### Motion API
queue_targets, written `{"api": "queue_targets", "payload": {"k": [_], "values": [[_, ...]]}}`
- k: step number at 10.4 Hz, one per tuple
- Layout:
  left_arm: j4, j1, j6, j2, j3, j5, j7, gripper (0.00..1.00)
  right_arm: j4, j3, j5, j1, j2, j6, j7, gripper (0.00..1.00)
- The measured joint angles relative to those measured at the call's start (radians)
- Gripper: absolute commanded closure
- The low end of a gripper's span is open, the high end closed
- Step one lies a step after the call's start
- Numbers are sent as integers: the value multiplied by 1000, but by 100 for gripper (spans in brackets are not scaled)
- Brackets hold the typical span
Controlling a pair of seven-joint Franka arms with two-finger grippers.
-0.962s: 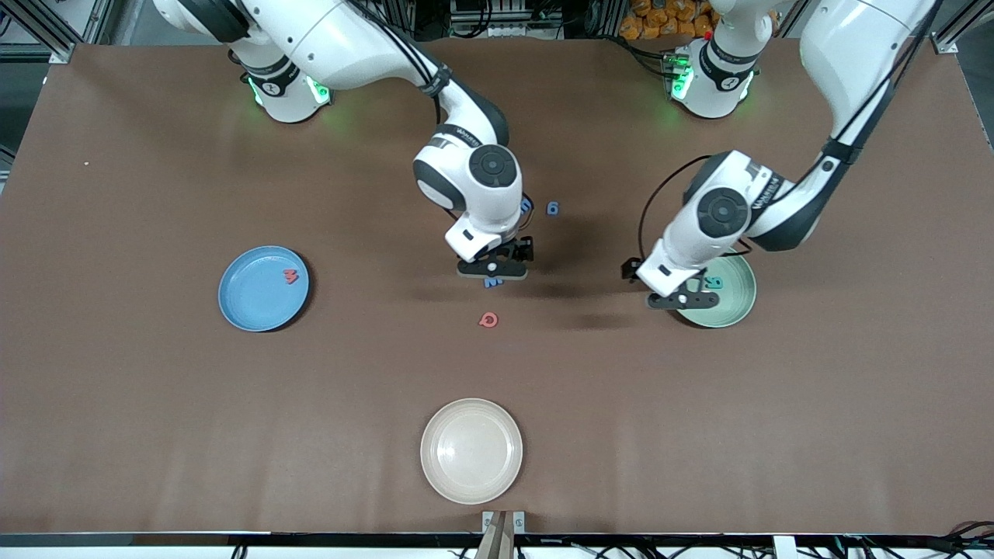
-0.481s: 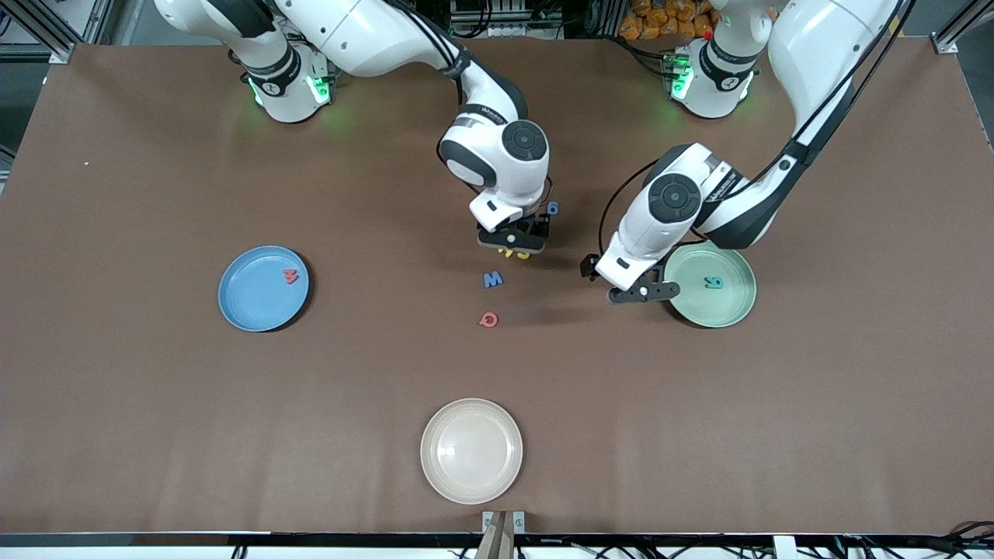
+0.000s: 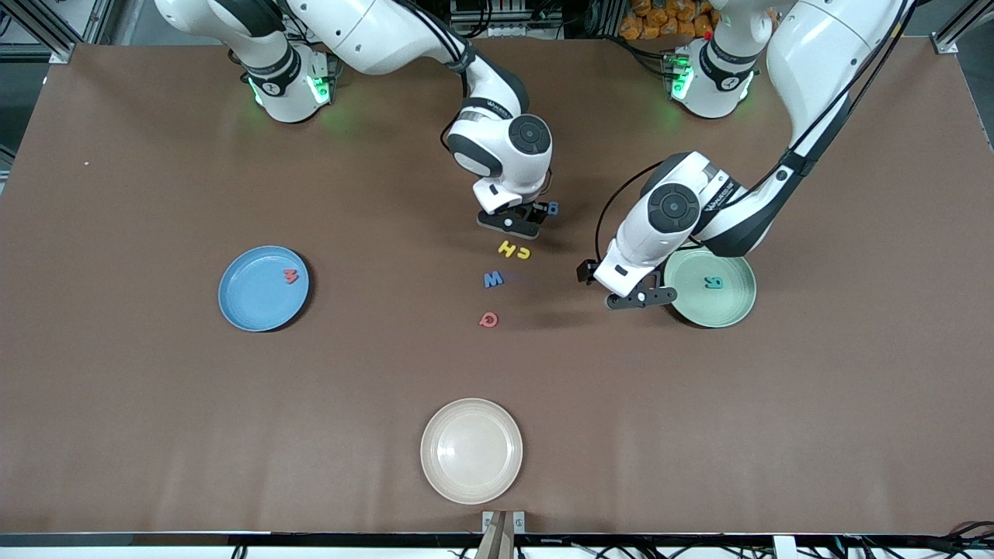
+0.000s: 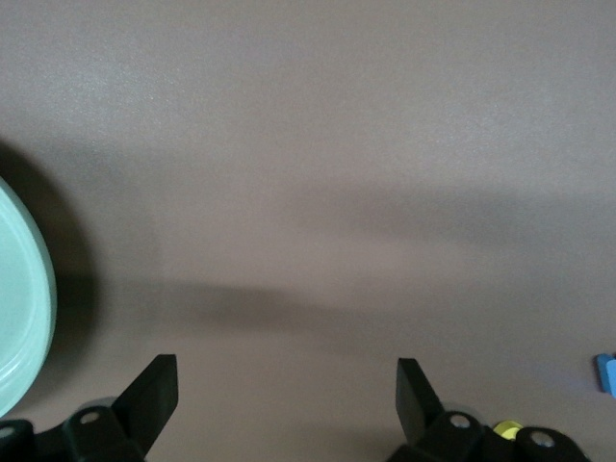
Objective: Sort upper and lower case letters into plates
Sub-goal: 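Grasp the blue E with the right gripper, then carry the blue E with the right gripper over the blue plate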
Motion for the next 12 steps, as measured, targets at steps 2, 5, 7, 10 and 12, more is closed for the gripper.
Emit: {"api": "queue_targets", "payload": {"k": [2,5,7,10,12], "values": [[3,-6,0,8,0,0,-1,0,-9,20,7,0,0,5,36,28],[15,-21,0,22,-1,0,-32,0,-73,33,8,0,-11,84,69,34],[24,-24,0,24,-1,0,-33,0,-88,33,9,-3,-17,100,88,39],[33,-26,0,24,-1,0,-33,0,-91,34,9,-5,-18,113,111,46],[33,-27,-6,24,-1,0,-33,0,-97,36,10,-4,-18,121,120,55]]}}
